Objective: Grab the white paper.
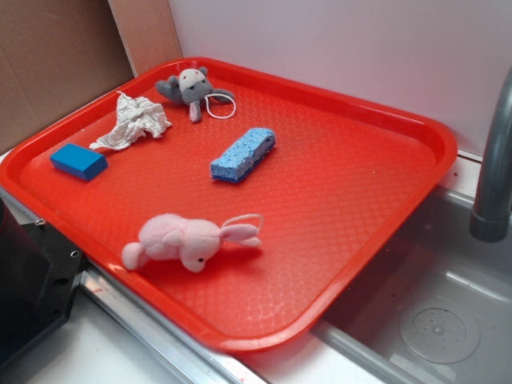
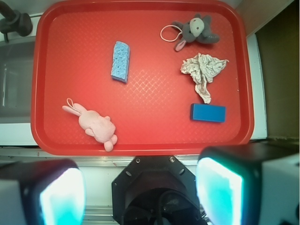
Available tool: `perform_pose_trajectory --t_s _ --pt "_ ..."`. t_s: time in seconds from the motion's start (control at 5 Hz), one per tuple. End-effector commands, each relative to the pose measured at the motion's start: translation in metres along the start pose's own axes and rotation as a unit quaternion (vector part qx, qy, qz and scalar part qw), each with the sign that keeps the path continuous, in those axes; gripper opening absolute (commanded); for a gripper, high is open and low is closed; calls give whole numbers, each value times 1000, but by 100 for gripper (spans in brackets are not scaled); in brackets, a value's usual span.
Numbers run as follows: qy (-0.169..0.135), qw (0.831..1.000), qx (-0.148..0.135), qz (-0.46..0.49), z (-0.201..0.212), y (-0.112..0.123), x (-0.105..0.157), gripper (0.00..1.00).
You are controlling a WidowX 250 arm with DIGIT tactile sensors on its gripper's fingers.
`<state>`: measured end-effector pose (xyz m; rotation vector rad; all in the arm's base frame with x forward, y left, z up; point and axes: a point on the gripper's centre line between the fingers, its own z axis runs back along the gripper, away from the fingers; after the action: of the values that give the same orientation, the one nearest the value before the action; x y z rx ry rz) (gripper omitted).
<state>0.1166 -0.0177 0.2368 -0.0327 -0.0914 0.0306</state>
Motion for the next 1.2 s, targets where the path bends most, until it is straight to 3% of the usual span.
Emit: perform_pose_trajectory --t_s 0.0,0.2,0.4,0.6,0.8,1.0 --pt "0 1000 0 0 0 0 0 100" --pt "-26 995 -1 97 -3 7 12 100" --pt "-43 983 -26 176 -14 20 25 100" --pt "-71 960 -14 271 -31 40 36 100" --pt "-103 925 2 366 -60 71 54 100" --pt "-127 907 5 401 -78 89 65 100"
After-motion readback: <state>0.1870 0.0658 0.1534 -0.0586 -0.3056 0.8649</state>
